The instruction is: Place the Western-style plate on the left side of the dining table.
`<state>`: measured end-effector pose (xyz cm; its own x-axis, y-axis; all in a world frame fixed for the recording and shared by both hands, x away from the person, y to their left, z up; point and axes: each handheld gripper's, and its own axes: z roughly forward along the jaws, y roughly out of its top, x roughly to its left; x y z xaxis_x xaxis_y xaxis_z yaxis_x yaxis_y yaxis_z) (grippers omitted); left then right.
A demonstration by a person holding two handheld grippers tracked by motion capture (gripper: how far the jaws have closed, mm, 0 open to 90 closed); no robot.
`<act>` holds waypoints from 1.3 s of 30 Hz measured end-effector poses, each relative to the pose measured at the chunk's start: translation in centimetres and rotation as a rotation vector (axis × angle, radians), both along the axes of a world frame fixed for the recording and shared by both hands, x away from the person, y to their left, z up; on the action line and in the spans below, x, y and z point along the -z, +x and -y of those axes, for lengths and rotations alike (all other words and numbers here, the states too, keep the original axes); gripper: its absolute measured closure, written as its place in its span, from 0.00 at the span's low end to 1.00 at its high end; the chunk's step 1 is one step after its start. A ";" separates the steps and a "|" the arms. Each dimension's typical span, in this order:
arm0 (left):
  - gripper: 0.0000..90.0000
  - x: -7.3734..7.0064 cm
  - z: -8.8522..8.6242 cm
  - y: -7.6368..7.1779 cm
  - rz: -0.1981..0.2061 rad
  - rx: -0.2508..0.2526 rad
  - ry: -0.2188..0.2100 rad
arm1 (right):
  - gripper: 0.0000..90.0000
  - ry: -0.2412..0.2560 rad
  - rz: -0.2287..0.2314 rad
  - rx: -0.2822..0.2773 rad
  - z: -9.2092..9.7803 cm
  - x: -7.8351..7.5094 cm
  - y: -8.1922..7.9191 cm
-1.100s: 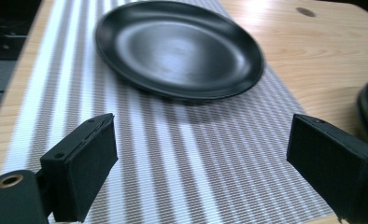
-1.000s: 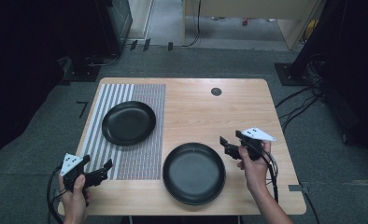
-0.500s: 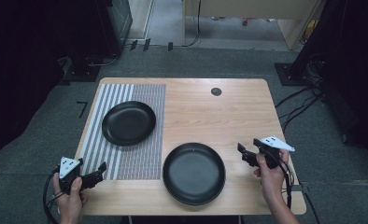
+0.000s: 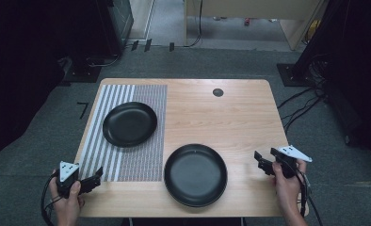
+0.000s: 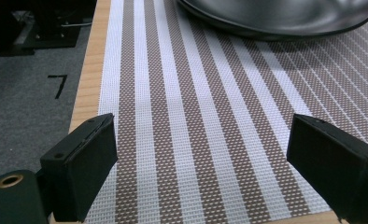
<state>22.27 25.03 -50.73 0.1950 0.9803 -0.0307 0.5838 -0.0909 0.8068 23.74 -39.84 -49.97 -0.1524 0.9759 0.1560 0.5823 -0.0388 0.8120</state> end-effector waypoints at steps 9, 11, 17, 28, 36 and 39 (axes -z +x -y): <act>0.09 0.2 -0.3 0.0 -0.015 -0.005 0.015 | 0.30 -0.003 -0.023 0.056 2.3 0.8 -1.3; 0.09 0.2 -0.4 0.1 -0.021 -0.001 0.012 | 0.30 -0.004 -0.028 0.064 2.7 1.0 -1.6; 0.09 0.3 -0.3 -0.1 -0.030 0.007 0.023 | 0.30 -0.018 -0.050 0.080 3.5 1.7 -2.5; 0.09 0.5 0.1 -0.2 -0.049 0.026 0.060 | 0.30 -0.056 -0.066 0.091 3.8 2.2 -3.7; 0.09 0.9 0.6 0.0 -0.072 0.050 0.094 | 0.29 -0.110 -0.092 0.080 3.3 2.4 -4.4; 0.09 1.0 0.7 0.1 -0.086 0.060 0.099 | 0.29 -0.149 -0.103 0.071 2.9 2.5 -4.5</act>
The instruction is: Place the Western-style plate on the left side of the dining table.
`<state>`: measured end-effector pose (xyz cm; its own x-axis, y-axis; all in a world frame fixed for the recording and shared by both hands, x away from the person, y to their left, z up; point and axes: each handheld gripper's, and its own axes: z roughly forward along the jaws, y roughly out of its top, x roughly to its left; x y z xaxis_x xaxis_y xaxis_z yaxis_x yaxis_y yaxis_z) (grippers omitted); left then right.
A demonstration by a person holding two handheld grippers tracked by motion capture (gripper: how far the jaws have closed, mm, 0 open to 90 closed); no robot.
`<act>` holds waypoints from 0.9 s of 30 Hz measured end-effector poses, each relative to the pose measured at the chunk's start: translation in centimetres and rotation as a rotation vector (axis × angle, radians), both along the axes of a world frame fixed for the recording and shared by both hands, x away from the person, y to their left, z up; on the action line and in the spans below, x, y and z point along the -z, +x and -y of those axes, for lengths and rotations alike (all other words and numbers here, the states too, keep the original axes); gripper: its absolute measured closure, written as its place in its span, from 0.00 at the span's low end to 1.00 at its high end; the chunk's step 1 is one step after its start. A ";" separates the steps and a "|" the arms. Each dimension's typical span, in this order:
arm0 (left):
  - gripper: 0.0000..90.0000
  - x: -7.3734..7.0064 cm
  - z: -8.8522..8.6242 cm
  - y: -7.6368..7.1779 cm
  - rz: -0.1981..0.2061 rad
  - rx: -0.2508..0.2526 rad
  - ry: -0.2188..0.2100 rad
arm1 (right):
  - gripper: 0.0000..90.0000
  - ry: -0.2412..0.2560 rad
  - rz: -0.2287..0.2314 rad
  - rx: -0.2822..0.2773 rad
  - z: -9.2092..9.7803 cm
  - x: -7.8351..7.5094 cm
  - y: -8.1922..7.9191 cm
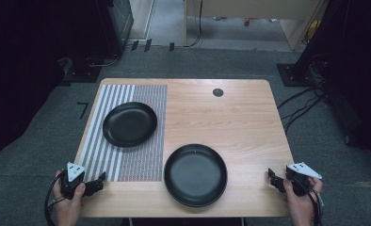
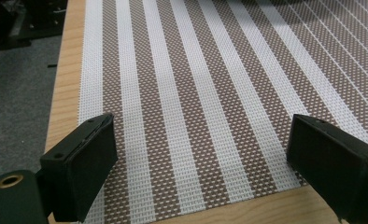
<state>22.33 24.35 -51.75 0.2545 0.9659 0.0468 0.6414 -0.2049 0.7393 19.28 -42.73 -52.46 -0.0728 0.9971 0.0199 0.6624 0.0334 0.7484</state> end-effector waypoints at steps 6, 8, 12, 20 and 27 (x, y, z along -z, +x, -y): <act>0.09 0.0 -0.3 0.2 -0.024 -0.003 -0.031 | 0.26 0.008 -0.004 -0.012 -0.2 0.0 -0.2; 0.09 0.1 -0.3 0.2 -0.028 -0.004 -0.036 | 0.25 0.008 -0.007 -0.019 -0.2 0.0 -0.2; 0.09 0.1 -0.3 0.2 -0.029 -0.003 -0.036 | 0.23 0.008 -0.010 -0.023 -0.2 0.0 -0.1; 0.09 0.1 -0.3 0.2 -0.029 -0.004 -0.039 | 0.16 0.006 -0.022 -0.011 -0.2 0.1 0.0; 0.09 0.0 -0.3 0.2 -0.029 -0.008 -0.040 | 0.16 0.008 -0.021 -0.006 -0.2 0.1 0.0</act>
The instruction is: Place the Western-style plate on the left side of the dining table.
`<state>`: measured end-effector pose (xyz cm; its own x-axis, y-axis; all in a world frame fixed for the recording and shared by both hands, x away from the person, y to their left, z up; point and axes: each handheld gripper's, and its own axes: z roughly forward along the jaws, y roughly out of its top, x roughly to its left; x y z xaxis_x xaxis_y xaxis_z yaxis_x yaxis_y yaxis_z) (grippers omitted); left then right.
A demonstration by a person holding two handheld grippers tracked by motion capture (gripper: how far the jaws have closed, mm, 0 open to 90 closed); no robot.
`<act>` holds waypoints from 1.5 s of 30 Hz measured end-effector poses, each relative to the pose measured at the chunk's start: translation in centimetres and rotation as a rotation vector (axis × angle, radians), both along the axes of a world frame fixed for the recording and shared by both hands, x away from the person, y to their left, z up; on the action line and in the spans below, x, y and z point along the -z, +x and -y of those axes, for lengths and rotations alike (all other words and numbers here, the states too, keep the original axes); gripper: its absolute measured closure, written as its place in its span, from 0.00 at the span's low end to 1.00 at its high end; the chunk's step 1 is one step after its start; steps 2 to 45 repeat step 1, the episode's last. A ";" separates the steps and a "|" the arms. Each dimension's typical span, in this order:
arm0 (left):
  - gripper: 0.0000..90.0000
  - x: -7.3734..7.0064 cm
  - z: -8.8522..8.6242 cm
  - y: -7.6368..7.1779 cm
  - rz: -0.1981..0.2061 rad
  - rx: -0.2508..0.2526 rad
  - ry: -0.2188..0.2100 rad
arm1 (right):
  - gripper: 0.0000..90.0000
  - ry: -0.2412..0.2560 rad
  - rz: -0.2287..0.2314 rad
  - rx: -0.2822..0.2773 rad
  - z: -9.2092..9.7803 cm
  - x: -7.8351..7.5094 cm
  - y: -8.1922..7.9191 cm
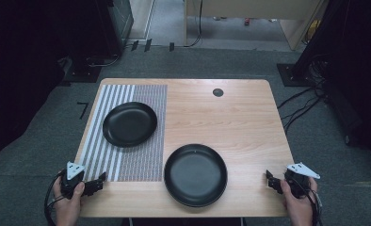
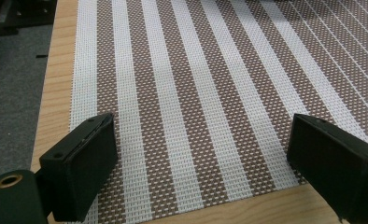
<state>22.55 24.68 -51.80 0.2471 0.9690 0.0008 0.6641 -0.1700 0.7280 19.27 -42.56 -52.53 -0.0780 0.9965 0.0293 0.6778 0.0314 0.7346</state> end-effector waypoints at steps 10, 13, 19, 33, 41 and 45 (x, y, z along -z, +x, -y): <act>0.09 0.0 0.0 0.0 0.000 0.000 0.000 | 0.16 0.000 0.000 0.000 0.0 0.0 0.0; 0.09 0.0 0.0 0.0 0.000 0.000 0.000 | 0.16 0.000 0.000 0.000 0.0 0.0 0.0; 0.09 0.0 0.0 0.0 0.000 0.000 0.000 | 0.16 0.000 0.000 0.000 0.0 0.0 0.0; 0.09 0.0 0.0 0.0 0.000 0.000 0.000 | 0.16 0.000 0.000 0.000 0.0 0.0 0.0; 0.09 0.0 0.0 0.0 0.000 0.000 0.000 | 0.16 0.000 0.000 0.000 0.0 0.0 0.0; 0.09 0.0 0.0 0.0 0.000 0.000 0.000 | 0.16 0.000 0.000 0.000 0.0 0.0 0.0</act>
